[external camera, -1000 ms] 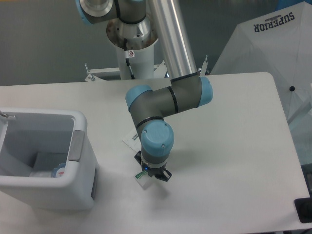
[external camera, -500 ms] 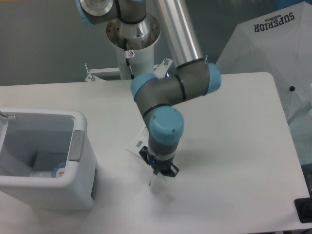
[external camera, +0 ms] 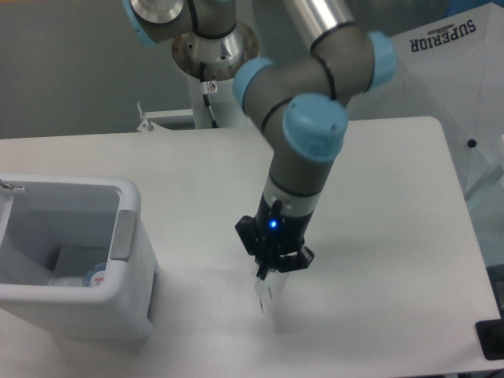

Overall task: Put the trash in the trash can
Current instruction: 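Lower onto the wrapper, pinch it, and lift it off the table, then carry the wrapper over the bin and release it inside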

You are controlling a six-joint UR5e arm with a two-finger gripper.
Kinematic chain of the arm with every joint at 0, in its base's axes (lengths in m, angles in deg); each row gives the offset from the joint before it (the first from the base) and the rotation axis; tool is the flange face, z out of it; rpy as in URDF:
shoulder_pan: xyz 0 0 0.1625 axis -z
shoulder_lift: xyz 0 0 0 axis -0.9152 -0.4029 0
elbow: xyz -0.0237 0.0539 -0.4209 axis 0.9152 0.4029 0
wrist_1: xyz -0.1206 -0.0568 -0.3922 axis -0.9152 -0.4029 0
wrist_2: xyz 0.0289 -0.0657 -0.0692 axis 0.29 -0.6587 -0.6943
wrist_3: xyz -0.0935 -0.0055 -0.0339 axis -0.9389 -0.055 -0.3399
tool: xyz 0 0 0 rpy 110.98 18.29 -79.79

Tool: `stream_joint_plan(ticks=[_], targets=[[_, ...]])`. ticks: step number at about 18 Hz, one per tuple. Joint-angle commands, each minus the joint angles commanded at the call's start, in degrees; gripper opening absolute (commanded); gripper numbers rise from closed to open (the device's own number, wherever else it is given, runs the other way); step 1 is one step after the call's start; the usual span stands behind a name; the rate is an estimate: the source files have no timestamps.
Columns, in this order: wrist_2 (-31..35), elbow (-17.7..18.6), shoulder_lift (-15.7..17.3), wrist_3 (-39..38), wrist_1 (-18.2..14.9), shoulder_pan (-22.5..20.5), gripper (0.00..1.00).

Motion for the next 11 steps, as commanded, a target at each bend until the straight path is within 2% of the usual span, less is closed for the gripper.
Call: stream_joint_plan(ticks=[3, 11], targets=[[-3.4, -2.5, 0.7, -3.6, 0.2, -0.2, 0.00], [-12.5, -3.3, 4.4, -10.3, 0.5, -0.2, 0.00]])
